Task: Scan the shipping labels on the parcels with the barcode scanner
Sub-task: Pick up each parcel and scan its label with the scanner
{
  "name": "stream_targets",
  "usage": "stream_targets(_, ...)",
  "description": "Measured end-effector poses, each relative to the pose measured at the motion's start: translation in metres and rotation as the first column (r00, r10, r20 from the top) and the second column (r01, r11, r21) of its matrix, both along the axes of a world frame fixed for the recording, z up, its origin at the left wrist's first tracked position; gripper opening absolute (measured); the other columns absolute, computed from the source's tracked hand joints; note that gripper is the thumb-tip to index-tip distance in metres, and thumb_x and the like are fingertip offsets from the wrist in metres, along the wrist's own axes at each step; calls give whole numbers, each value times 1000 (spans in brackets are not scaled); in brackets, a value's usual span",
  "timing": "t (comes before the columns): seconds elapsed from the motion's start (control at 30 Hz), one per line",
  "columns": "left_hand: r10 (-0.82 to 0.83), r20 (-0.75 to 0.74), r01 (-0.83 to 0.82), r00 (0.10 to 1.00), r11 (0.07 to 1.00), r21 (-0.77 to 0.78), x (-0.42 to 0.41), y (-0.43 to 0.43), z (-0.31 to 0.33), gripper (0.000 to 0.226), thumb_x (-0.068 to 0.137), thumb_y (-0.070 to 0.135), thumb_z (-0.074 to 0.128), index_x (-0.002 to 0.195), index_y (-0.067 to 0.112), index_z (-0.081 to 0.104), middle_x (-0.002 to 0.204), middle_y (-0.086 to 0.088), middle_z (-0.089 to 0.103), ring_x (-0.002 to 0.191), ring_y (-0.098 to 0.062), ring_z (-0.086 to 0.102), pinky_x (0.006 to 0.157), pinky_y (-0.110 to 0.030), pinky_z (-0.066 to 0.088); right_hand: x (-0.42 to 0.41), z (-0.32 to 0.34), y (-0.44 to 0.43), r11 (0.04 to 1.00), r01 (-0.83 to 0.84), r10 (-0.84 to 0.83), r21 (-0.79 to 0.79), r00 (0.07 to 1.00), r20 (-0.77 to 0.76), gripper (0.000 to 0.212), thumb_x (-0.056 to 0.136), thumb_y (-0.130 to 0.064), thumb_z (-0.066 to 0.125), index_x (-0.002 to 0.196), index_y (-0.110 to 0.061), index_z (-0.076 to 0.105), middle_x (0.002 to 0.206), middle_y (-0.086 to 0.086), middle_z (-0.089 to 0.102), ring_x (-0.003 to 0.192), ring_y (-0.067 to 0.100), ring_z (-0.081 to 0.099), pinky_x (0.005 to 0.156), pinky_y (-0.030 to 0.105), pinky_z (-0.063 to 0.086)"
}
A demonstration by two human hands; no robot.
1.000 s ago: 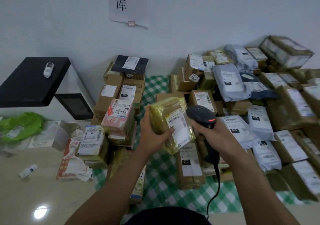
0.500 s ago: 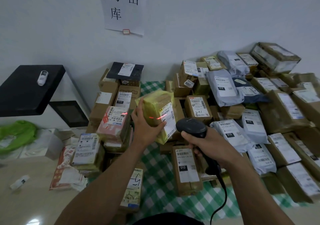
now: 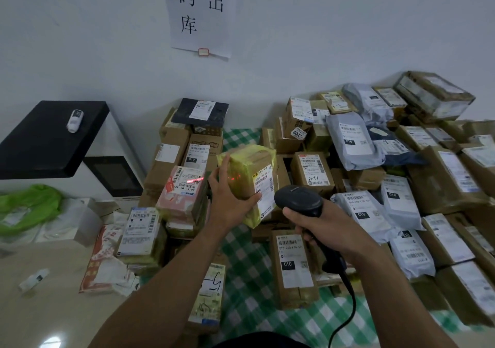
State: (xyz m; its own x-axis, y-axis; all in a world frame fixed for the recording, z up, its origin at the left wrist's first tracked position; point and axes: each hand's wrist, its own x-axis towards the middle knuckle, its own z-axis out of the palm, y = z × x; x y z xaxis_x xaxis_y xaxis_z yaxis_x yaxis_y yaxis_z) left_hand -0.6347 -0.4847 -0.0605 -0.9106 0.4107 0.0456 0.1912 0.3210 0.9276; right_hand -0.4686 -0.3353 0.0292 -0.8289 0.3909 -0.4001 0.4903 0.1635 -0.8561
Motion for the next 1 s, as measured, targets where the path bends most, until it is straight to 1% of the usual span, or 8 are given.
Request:
stream_targets(0.27, 3, 50, -2, 999, 1000, -17, -5, -1, 7, 124, 73, 30, 93, 158, 51, 6, 161, 3, 15, 138, -7, 21, 110, -36, 31, -10, -3, 5, 1000, 8, -8, -7, 999, -33, 34, 88, -49, 77, 118, -36, 68, 88, -8, 79, 69, 0, 68, 63, 21, 52)
stream_targets(0.37, 7, 192, -25, 981, 995, 94, -14, -1, 15, 122, 74, 32, 92, 152, 67, 5, 158, 6, 33, 142, -19, 41, 106, -54, 50, -21, -7, 10, 991, 121, -114, 52, 986, -119, 36, 88, -48, 78, 121, -40, 66, 94, -20, 74, 82, -6, 67, 62, 12, 48)
stream_targets(0.5, -22, 267, -50, 963, 964, 260, -36, 2, 39, 93, 91, 21, 78, 152, 59, 20, 129, 24, 56, 105, -2, 66, 80, -37, 65, -49, -1, 12, 988, 155, -156, -22, 962, -226, 39, 83, -48, 78, 119, -41, 66, 101, -19, 77, 96, -2, 71, 76, 20, 53)
stream_targets(0.6, 9, 315, -112, 949, 944, 311, -61, 4, 54, 68, 98, 26, 69, 153, 47, 35, 120, 21, 67, 99, -8, 74, 81, -43, 65, -80, 7, 13, 985, 119, -149, -126, 953, -262, 51, 73, -53, 80, 120, -36, 66, 100, -10, 80, 95, 9, 76, 82, 33, 60)
stream_targets(0.67, 40, 348, -135, 937, 958, 254, -79, 5, 61, 51, 102, 34, 62, 149, 42, 42, 123, 13, 70, 98, -11, 75, 81, -44, 65, -106, 10, 11, 990, 82, -110, -113, 955, -276, 65, 65, -62, 81, 123, -39, 64, 102, -15, 79, 96, 6, 75, 87, 38, 61)
stream_targets(0.77, 56, 344, -111, 937, 983, 143, -117, 3, 69, 46, 104, 41, 56, 148, 40, 40, 127, 11, 68, 102, -14, 74, 83, -47, 64, -147, 10, 10, 997, 31, -52, -74, 954, -296, 37, 80, -53, 81, 112, -47, 63, 92, -29, 74, 85, -10, 68, 78, 27, 60)
stream_targets(0.93, 144, 256, -111, 956, 984, -140, -188, 1, 75, 32, 106, 44, 51, 136, 31, 55, 124, 4, 68, 104, -19, 70, 70, -29, 58, -219, -8, 7, 994, -37, 14, -99, 975, -221, 51, 83, -58, 79, 129, -39, 65, 110, -13, 73, 106, 13, 66, 86, 37, 61)
stream_targets(1.0, 129, 270, -74, 954, 976, -206, -207, -1, 63, 26, 103, 43, 59, 126, 32, 59, 125, 2, 70, 101, -17, 70, 75, -30, 58, -242, -19, 6, 991, -36, 10, -132, 982, -187, 50, 86, -54, 79, 129, -35, 66, 106, -12, 72, 101, 13, 66, 71, 26, 57)
